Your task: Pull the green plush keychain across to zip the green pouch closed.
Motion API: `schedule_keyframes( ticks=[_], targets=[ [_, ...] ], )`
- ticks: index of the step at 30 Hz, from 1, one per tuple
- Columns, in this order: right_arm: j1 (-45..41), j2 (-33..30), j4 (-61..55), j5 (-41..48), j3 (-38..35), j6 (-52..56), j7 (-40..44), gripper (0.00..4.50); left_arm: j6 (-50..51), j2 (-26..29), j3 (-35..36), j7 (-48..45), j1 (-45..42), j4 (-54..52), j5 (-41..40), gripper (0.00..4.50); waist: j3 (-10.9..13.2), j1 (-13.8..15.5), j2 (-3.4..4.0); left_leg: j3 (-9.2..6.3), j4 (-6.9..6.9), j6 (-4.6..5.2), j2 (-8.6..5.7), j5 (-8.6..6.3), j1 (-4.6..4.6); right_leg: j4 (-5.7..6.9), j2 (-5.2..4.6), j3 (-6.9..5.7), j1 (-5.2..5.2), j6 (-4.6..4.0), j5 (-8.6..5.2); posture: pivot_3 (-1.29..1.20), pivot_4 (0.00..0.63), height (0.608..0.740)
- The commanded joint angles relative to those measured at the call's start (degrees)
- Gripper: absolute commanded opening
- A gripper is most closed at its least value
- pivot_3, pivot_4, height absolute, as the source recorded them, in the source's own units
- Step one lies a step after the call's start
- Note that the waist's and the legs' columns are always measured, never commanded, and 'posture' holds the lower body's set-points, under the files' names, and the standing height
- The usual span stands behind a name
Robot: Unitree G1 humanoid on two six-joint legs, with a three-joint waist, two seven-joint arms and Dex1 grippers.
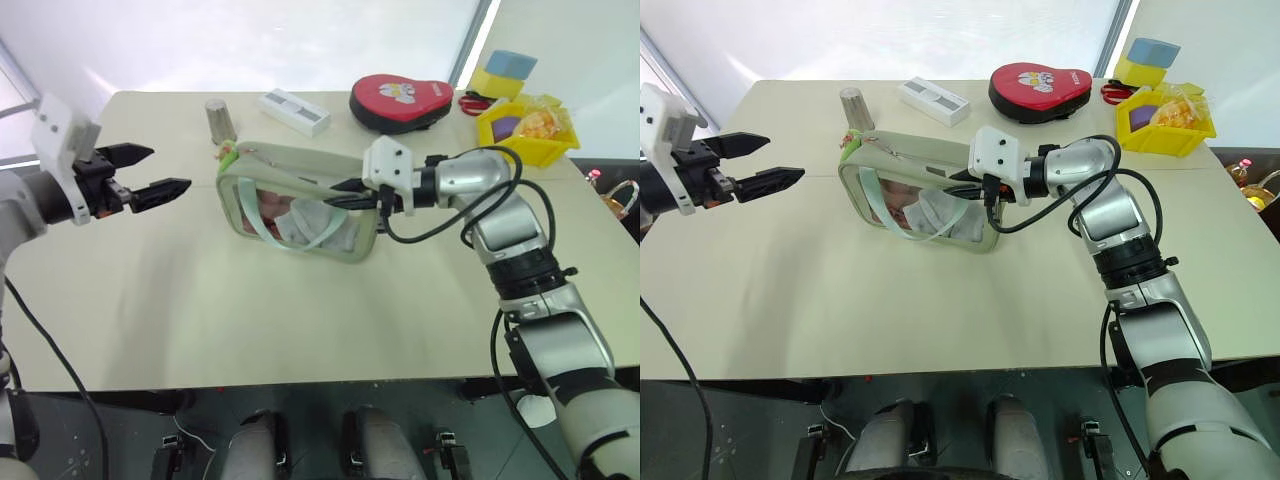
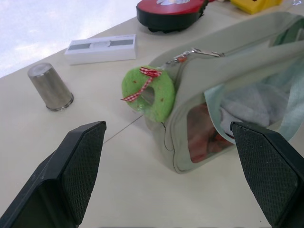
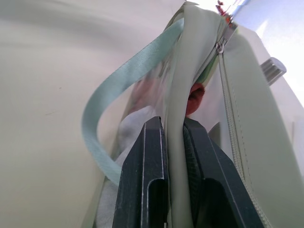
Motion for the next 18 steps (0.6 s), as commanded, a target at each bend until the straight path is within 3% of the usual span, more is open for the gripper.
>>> schedule_keyframes(
  ticks=[1, 3, 4, 13, 18],
  targets=[
    [-1.23, 0.32, -0.95, -1.54, -0.01, 1.51, -1.2, 0.49, -1.78, 0.0, -0.21, 0.03, -2.16, -0.25, 0.56, 4.5, 0.0, 0.12, 0.0, 0.0, 0.0, 0.0, 0.0, 0.0, 0.0, 0.0, 0.0, 0.0, 0.0, 0.0, 0.0, 0.0, 0.15, 0.74],
    [-0.62, 0.7, -0.94, -2.34, 0.57, 1.96, -1.71, 0.49, -2.12, -0.04, -0.59, -0.05, -2.27, -0.21, 0.69, 4.5, 0.0, 0.08, 0.0, 0.0, 0.0, 0.01, -0.01, 0.0, -0.01, 0.0, -0.01, 0.0, 0.0, 0.0, 0.0, 0.0, 0.15, 0.74],
    [-0.49, 0.99, -1.03, -2.27, 0.44, 2.39, -1.95, 0.23, -2.22, 0.01, -0.67, -0.12, -2.29, -0.18, 0.74, 4.5, 0.0, 0.06, 0.0, 0.0, 0.0, 0.01, -0.02, 0.0, 0.0, 0.0, -0.02, 0.0, 0.0, 0.0, 0.0, 0.0, 0.15, 0.74],
    [-1.48, 3.51, -7.01, 4.68, -2.17, 3.88, 2.13, 0.23, -2.48, 0.98, 0.1, -0.48, -1.54, -0.26, 0.87, 4.5, 0.0, -0.02, 0.01, 0.0, -0.02, 0.0, 0.02, 0.0, -0.02, 0.0, 0.03, 0.0, -0.03, 0.0, 0.0, 0.0, 0.15, 0.74],
    [-0.69, 3.34, -6.15, 3.67, -0.94, 1.32, 3.4, 0.23, -2.17, 1.25, 0.58, -0.34, -1.25, -0.81, 0.67, 4.5, 0.0, 0.18, 0.0, 0.0, -0.01, 0.01, -0.01, -0.01, -0.03, -0.01, 0.0, 0.0, -0.02, 0.0, 0.0, 0.0, 0.15, 0.74]
  ],
)
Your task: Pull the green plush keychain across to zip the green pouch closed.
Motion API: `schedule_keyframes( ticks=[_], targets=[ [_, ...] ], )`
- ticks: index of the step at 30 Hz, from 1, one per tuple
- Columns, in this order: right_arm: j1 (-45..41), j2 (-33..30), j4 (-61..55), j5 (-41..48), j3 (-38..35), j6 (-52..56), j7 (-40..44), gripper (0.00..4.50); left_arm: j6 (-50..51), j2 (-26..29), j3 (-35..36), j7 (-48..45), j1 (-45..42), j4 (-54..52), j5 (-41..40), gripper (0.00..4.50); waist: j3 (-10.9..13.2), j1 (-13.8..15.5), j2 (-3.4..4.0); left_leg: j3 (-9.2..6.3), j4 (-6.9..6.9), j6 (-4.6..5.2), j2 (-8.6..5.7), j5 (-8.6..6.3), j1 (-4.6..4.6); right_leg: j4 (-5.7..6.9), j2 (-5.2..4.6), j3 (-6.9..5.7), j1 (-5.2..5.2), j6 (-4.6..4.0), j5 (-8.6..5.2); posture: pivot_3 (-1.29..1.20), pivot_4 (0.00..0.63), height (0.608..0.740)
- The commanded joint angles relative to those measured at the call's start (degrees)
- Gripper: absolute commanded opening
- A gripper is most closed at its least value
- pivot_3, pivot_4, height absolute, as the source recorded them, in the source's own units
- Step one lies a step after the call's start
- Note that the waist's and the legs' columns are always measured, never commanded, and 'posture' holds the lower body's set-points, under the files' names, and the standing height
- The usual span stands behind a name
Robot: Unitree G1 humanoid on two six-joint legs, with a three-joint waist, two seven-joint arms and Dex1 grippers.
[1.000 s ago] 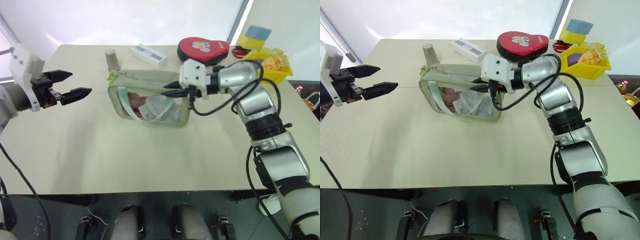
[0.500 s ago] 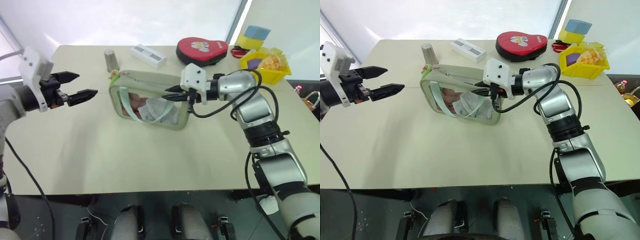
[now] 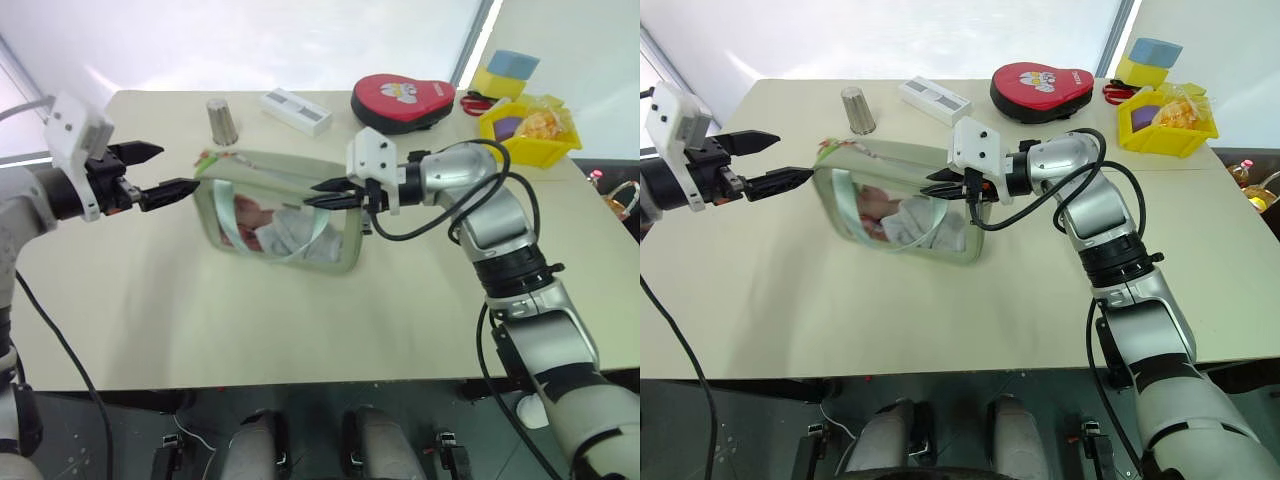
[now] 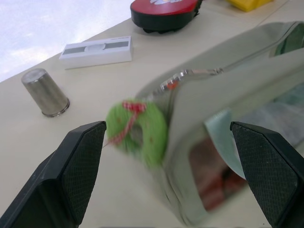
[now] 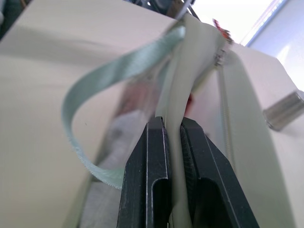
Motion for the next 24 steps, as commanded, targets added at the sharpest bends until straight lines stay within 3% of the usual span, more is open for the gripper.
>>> schedule_keyframes(
  ticks=[1, 8, 18, 24],
  targets=[
    [-0.05, -0.66, -1.19, -0.19, -0.72, -3.62, 0.84, 0.23, -0.75, 1.25, 2.51, 0.13, -0.11, -1.46, -0.1, 4.5, 0.0, 0.09, 0.0, 0.0, 0.0, 0.0, 0.0, 0.0, 0.0, 0.0, 0.0, 0.0, 0.0, 0.0, 0.0, 0.0, 0.15, 0.74],
    [2.43, -2.51, -3.36, -1.81, 0.55, -2.27, 0.96, 0.23, 0.07, 1.33, 4.19, 0.98, 2.41, -3.47, -0.68, 4.5, -0.01, 0.05, -0.01, -0.01, 0.01, 0.0, 0.0, 0.0, 0.01, 0.0, -0.02, 0.0, 0.02, 0.0, 0.0, 0.0, 0.15, 0.74],
    [-3.97, -2.14, -7.4, 4.32, -4.82, 8.91, -1.04, 0.23, -1.37, 1.62, 2.59, 0.02, 0.17, -0.84, 0.39, 4.5, 0.0, 0.05, -0.01, -0.02, 0.01, 0.0, 0.0, 0.0, 0.01, 0.01, -0.01, -0.01, 0.02, 0.0, 0.0, 0.0, 0.15, 0.74],
    [-0.42, -3.01, -9.78, 1.96, -2.41, 6.8, -1.08, 0.23, -2.13, 1.27, 1.39, -0.65, -1.12, 0.42, 1.23, 4.5, -0.01, 0.02, -0.01, -0.02, 0.0, 0.02, 0.0, -0.01, 0.0, -0.02, -0.01, -0.01, 0.02, 0.0, 0.0, 0.0, 0.15, 0.74]
  ],
)
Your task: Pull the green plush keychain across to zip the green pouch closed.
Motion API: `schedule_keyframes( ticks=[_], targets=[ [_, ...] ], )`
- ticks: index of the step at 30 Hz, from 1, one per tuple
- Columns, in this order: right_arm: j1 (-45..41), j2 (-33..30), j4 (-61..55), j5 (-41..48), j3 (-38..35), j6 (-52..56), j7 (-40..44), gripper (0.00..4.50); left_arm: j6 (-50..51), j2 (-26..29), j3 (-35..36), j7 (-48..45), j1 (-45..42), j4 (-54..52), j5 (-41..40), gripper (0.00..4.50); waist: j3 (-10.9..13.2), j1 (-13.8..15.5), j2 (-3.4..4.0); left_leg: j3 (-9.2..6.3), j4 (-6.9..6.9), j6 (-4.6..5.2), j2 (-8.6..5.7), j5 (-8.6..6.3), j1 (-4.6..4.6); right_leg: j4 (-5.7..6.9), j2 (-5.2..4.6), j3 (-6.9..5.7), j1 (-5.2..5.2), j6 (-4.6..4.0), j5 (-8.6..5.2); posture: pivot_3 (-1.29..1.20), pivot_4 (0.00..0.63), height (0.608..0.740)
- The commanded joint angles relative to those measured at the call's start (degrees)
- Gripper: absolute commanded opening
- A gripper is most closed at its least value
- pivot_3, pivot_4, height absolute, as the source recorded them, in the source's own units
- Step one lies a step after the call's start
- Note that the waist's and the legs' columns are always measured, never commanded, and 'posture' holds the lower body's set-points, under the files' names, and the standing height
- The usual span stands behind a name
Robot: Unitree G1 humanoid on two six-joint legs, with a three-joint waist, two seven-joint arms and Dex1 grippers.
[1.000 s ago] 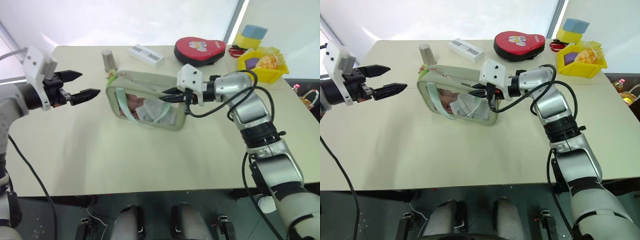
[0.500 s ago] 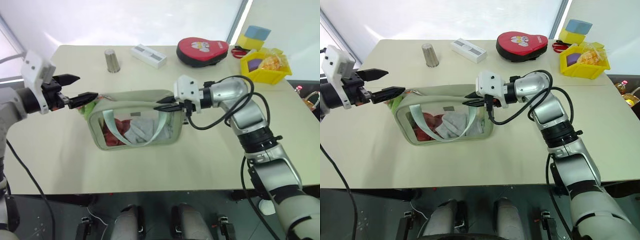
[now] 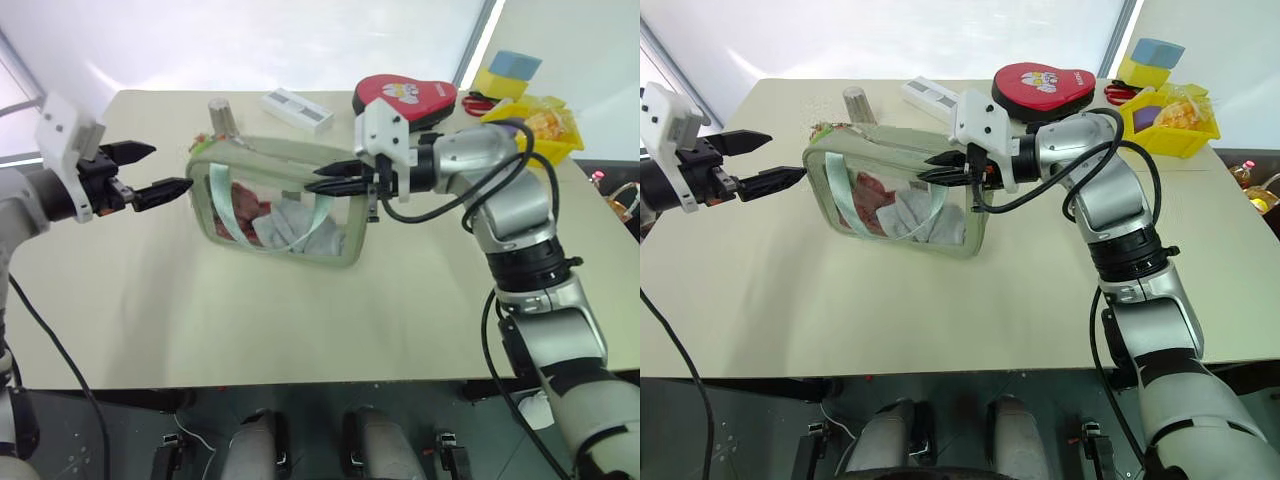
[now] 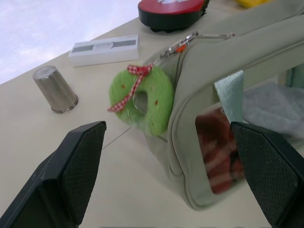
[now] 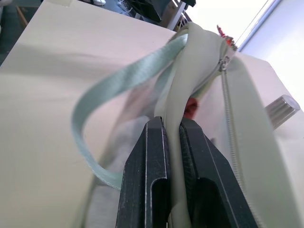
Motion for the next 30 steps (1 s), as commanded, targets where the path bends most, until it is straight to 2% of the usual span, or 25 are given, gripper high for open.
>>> schedule_keyframes(
  ticks=[1, 7, 10, 13, 18, 24, 30],
  targets=[
    [2.47, -0.92, -2.97, -1.26, 0.47, -4.06, -0.33, 0.23, -1.37, 0.98, 0.13, -0.46, -1.78, -0.23, 0.63, 4.5, 0.0, 0.04, 0.0, 0.0, 0.0, 0.0, 0.0, 0.0, 0.0, 0.0, 0.0, 0.0, 0.0, 0.0, 0.0, 0.0, 0.15, 0.74],
    [6.43, -1.41, 0.18, -6.69, 3.77, -12.24, -1.27, 0.23, -1.46, 0.78, -0.46, -0.64, -1.74, -0.38, 0.91, 4.5, 0.0, -0.22, -0.01, 0.01, 0.0, 0.0, -0.01, 0.0, 0.01, 0.01, 0.0, 0.0, 0.0, 0.0, 0.0, 0.0, 0.15, 0.74],
    [6.61, -1.9, -0.05, -6.72, 3.81, -12.87, -0.42, 0.23, -1.17, 0.97, -0.37, -0.79, -1.71, -0.59, 0.77, 4.5, -0.01, -0.16, -0.01, 0.0, 0.0, 0.0, 0.02, 0.0, 0.03, 0.02, 0.04, 0.0, 0.0, 0.0, 0.0, 0.0, 0.15, 0.74],
    [6.09, -3.05, -1.86, -3.98, 1.88, -9.24, 1.08, 1.19, -0.89, 1.45, -0.17, -1.3, -1.75, -0.25, 0.68, 4.5, 0.0, -0.06, -0.01, 0.0, 0.01, 0.0, 0.01, 0.0, 0.02, 0.02, 0.02, 0.0, 0.01, 0.0, 0.0, 0.0, 0.15, 0.74],
    [5.54, -7.9, -7.76, 1.43, -2.61, 0.56, 2.77, 3.68, -0.82, 3.42, 0.48, -3.32, -1.09, 1.24, 0.85, 4.5, 0.0, 0.16, 0.0, 0.0, 0.01, 0.0, 0.0, 0.0, 0.01, 0.01, 0.01, 0.0, 0.0, 0.0, 0.0, 0.0, 0.15, 0.74],
    [8.93, -14.08, -13.84, 4.32, -5.61, 7.74, 2.34, 3.68, -2.65, 4.55, 0.47, -4.44, -1.05, 4.63, 2.05, 4.5, -0.01, 0.28, -0.01, 0.0, 0.01, 0.01, 0.0, 0.0, 0.02, -0.01, 0.0, 0.0, 0.01, 0.0, 0.0, 0.0, 0.15, 0.74],
    [13.03, -13.27, -14.83, 3.96, -3.79, 7.87, 0.22, 3.68, -5.43, 3.46, -1.89, -5.37, -2.05, 8.46, 3.87, 4.5, -0.01, 0.11, -0.02, 0.0, 0.01, 0.02, 0.0, -0.01, 0.02, -0.02, 0.01, 0.0, 0.01, 0.0, 0.0, 0.0, 0.15, 0.74]
  ],
)
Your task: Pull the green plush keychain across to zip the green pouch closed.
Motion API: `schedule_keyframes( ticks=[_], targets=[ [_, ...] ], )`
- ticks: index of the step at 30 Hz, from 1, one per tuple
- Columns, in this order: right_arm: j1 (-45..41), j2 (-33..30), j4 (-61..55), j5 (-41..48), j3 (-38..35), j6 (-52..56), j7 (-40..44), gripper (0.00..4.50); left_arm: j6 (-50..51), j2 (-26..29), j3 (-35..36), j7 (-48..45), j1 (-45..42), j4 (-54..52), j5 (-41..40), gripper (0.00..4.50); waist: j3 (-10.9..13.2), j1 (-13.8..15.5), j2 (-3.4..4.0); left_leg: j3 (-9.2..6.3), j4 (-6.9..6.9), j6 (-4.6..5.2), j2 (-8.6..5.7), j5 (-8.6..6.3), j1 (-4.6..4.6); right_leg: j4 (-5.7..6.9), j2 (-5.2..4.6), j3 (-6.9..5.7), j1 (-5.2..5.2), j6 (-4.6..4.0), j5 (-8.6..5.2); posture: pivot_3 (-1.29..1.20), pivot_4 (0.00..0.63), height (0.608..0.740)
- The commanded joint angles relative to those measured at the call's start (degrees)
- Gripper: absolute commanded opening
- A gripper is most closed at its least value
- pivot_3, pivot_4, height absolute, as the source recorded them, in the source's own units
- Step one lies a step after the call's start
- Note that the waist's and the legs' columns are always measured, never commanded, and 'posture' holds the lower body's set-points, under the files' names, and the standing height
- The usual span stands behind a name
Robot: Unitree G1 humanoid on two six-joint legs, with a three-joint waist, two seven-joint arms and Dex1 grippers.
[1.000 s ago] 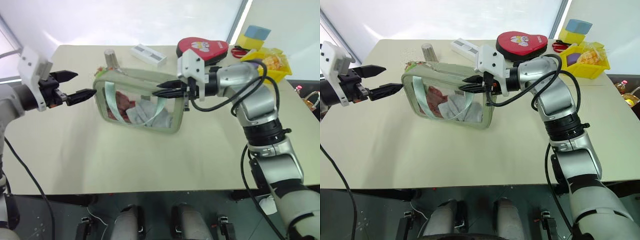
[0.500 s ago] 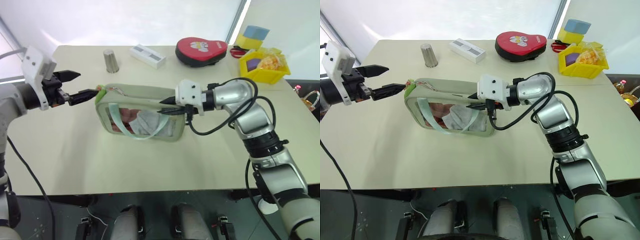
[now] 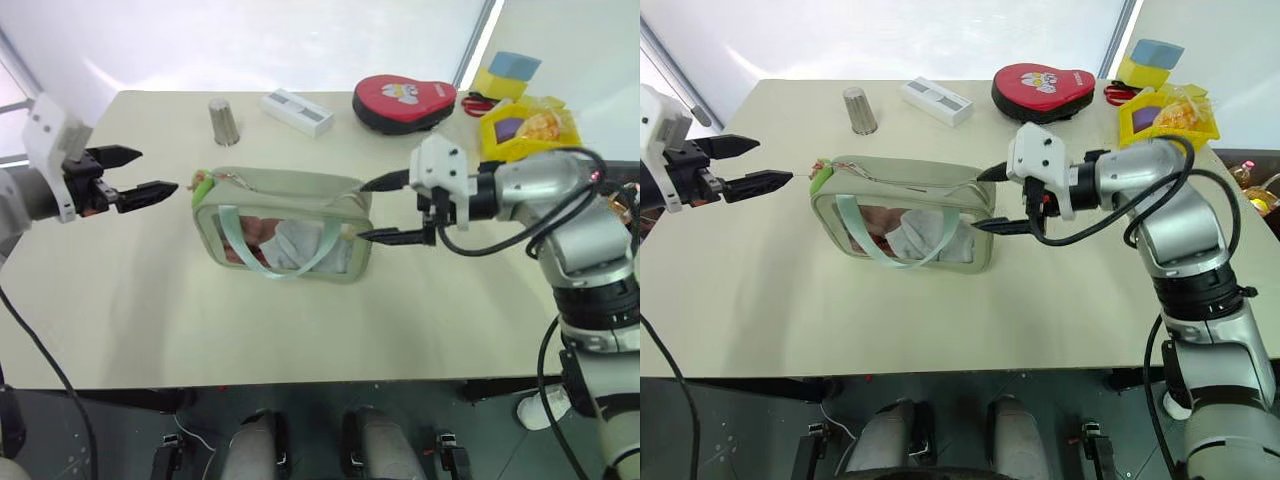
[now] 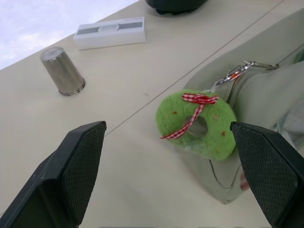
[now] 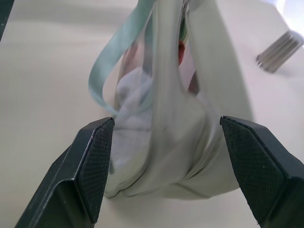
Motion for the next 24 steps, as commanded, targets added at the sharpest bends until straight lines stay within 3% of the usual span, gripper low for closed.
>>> schedule_keyframes(
  ticks=[1, 4, 8, 9, 17, 24],
  targets=[
    [0.17, 1.14, -1.83, 0.68, 0.19, -0.04, -1.27, 3.68, -3.08, 0.12, -0.46, -1.18, -1.2, 2.12, 1.74, 4.5, 0.0, -0.18, 0.0, 0.0, 0.0, 0.0, 0.0, 0.0, 0.0, 0.0, 0.01, 0.0, 0.0, 0.0, 0.0, 0.0, 0.15, 0.74],
    [0.37, 1.8, -1.54, 0.63, 0.81, -0.67, -1.39, 2.48, -4.52, -0.12, -1.52, -2.09, -1.94, 4.01, 2.7, 4.5, 0.0, -0.19, 0.0, 0.0, 0.0, 0.0, 0.0, 0.0, 0.0, 0.0, 0.02, 0.0, 0.0, 0.0, 0.0, 0.0, 0.15, 0.74],
    [0.3, 1.69, -1.2, 0.53, 1.37, -1.55, -1.03, 0.28, -8.07, -2.43, -4.43, -1.88, -4.28, 7.83, 5.64, 4.5, 0.0, 0.05, 0.0, 0.0, 0.0, 0.0, -0.01, 0.0, -0.01, -0.01, 0.02, 0.0, 0.0, 0.0, 0.0, 0.0, 0.15, 0.74],
    [0.53, 1.4, -1.35, 0.12, 1.69, -2.25, -0.77, 0.06, -8.95, -3.42, -5.19, -1.12, -5.26, 9.27, 6.61, 4.5, 0.0, 0.21, 0.0, 0.0, 0.01, 0.0, -0.01, 0.0, -0.01, -0.01, 0.02, -0.01, 0.0, 0.0, 0.0, 0.0, 0.15, 0.74],
    [0.99, 1.31, -2.65, 0.74, 1.9, -1.65, -0.78, 0.06, -14.58, -10.75, -9.92, -1.66, -10.5, 16.48, 10.86, 4.5, 0.0, 0.97, 0.0, 0.03, 0.02, 0.0, 0.0, 0.0, -0.01, 0.0, 0.05, -0.01, -0.01, 0.01, 0.0, 0.0, 0.15, 0.74],
    [0.56, 1.54, -3.15, 0.66, 1.76, -1.06, -1.58, 0.06, -15.52, -12.5, -10.1, -4.34, -10.94, 17.09, 10.74, 4.5, 0.0, 1.01, 0.0, 0.03, 0.03, 0.0, 0.0, 0.0, 0.0, 0.0, 0.05, -0.01, -0.01, 0.01, 0.0, 0.0, 0.15, 0.74]
  ],
)
